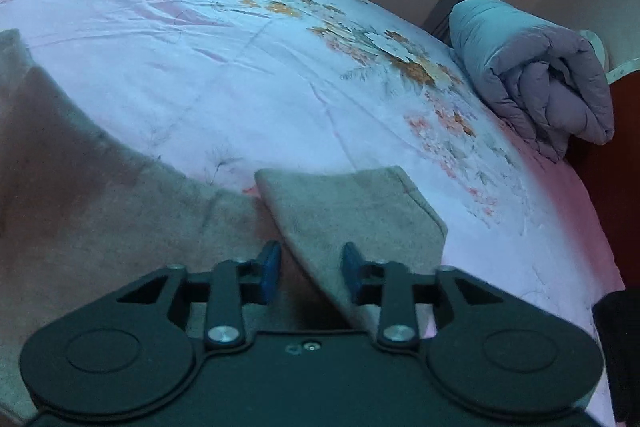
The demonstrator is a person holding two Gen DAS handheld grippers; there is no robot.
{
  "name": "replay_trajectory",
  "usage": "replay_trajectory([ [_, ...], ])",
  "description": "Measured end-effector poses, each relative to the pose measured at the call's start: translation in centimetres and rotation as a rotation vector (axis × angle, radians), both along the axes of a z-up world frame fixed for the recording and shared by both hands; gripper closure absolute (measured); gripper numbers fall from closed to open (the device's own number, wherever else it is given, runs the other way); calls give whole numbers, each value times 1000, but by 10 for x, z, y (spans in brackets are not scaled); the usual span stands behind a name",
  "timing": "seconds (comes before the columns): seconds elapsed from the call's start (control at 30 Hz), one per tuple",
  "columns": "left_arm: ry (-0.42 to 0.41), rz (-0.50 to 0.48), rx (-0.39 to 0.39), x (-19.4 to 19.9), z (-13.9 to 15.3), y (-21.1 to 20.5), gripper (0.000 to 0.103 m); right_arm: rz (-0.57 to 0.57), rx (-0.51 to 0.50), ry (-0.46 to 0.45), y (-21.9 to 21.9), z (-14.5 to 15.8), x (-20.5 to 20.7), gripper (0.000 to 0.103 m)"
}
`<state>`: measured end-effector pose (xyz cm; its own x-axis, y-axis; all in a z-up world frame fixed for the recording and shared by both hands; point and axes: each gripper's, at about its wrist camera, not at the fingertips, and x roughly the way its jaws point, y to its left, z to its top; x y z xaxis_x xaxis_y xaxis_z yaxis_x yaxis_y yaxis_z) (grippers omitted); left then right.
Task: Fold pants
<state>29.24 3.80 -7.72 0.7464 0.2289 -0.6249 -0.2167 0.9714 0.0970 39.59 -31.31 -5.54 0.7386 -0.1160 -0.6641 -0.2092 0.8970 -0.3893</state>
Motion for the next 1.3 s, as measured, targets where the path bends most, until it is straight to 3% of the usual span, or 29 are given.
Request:
replay_trajectory([
  [0.13,-8,9,-2,-2,0,0,17,-140,159,-89,-35,22,-9,103],
  [0.27,-11,11,-5,-4,0,0,17,-330,406,-239,-102,49,-49,103],
  [0.3,-12,11,-4,-4,-1,0,17,-381,508,-271,-125,51,-63,103],
  [0.4,-13,10,-5,-5,-1,1,17,-520,737,-337,-181,42,-107,103],
  [0.5,-11,7,-7,-5,0,1,17,-615,873,-366,-211,20,-145,103],
  [0.63,7,-12,-20,-3,2,5,17,-694,976,-311,-233,-14,-160,103],
  [0.73,42,-60,-55,0,7,14,17,-694,987,-300,-237,-19,-161,103],
  [0.87,89,-127,-78,5,12,23,17,-666,980,-301,-235,-6,-155,103],
  [1.03,116,-180,-95,6,16,30,17,-582,943,-344,-227,21,-176,103],
  [1.2,125,-212,-96,7,16,34,17,-720,1000,-187,-253,-42,-179,103],
  [1.3,127,-219,-98,6,18,36,17,-733,1041,-238,-253,-42,-184,103],
])
